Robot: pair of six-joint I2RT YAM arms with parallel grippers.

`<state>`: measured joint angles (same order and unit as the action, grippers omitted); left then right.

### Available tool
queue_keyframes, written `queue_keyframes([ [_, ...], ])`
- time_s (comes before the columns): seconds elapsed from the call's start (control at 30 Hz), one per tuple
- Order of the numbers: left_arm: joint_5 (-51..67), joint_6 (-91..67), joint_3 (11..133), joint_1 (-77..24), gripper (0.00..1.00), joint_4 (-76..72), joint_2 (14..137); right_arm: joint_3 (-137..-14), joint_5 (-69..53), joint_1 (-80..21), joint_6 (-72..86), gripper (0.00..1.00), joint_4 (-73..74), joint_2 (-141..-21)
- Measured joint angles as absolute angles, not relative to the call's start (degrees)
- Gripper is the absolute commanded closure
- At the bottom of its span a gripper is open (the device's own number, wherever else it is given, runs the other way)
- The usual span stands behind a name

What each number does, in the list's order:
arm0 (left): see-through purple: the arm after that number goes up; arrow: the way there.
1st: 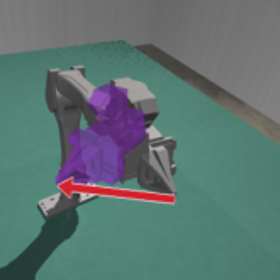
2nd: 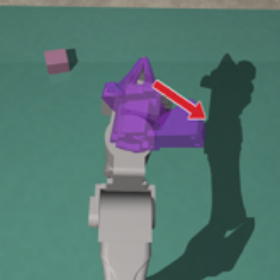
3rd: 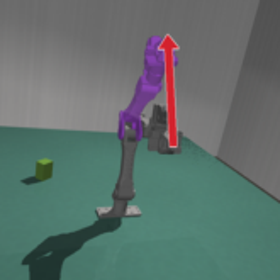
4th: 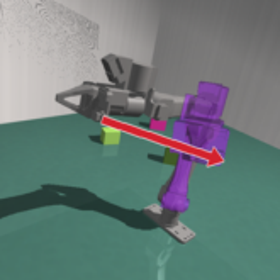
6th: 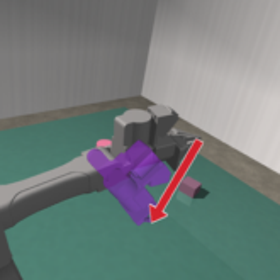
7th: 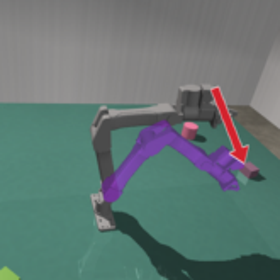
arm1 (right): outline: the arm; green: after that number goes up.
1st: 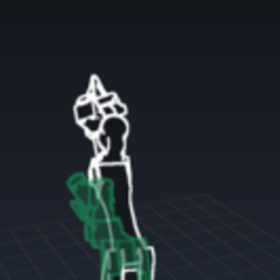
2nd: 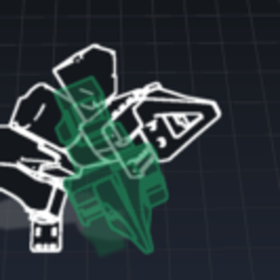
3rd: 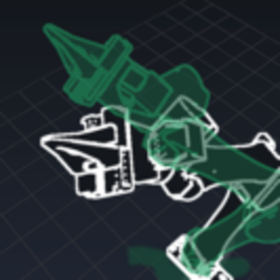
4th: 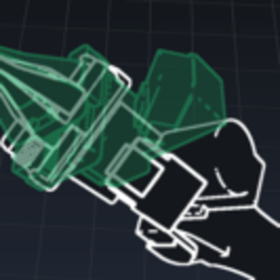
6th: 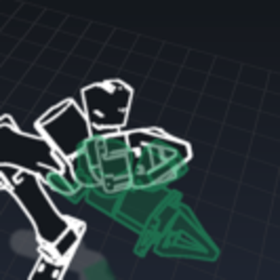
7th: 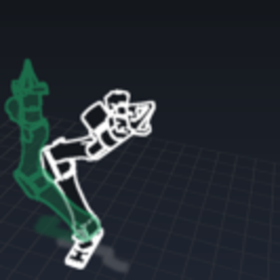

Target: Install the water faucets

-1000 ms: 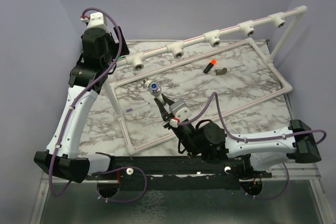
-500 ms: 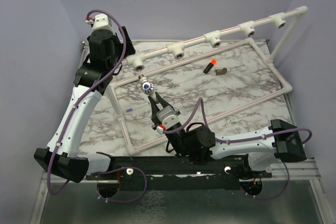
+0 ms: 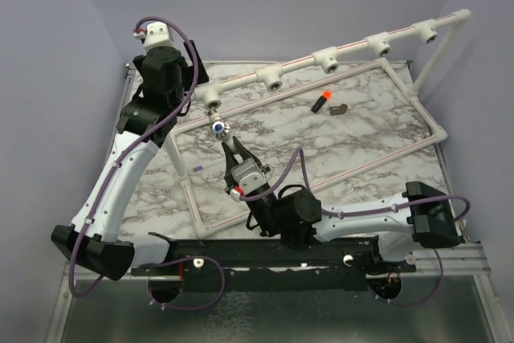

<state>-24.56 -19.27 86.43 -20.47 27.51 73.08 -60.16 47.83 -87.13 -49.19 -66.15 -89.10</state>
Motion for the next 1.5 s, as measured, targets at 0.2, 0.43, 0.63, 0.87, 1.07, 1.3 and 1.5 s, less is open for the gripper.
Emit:
queue_keyframes([
  [0.2,-27.2,-19.2,86.4,-21.5,0.06,27.5,73.1,-61.8,47.9,-86.0,-49.1,0.99,-65.9,-90.1],
  [0.43,-29.0,-19.3,86.4,-22.2,0.01,27.5,73.1,-62.0,47.9,-85.0,-48.7,0.99,-65.1,-91.3],
  [0.63,-29.9,-19.2,86.4,-22.5,0.01,27.5,73.1,-62.0,48.1,-84.6,-48.2,0.99,-64.6,-91.7],
  [0.87,-30.5,-19.2,86.4,-22.7,0.01,27.5,73.1,-62.5,48.6,-84.6,-48.1,0.99,-64.7,-92.1],
  [1.07,-30.9,-19.2,86.4,-23.0,0.01,27.5,73.1,-62.6,49.0,-84.6,-48.3,0.99,-65.4,-92.2],
  [1.3,-31.1,-19.2,86.4,-23.0,0.01,27.5,73.1,-62.8,49.7,-84.6,-49.6,0.99,-66.4,-92.4],
  [1.5,-31.1,-19.2,86.4,-23.0,0.01,27.5,73.1,-64.2,50.1,-84.6,-50.8,0.99,-66.4,-93.6],
])
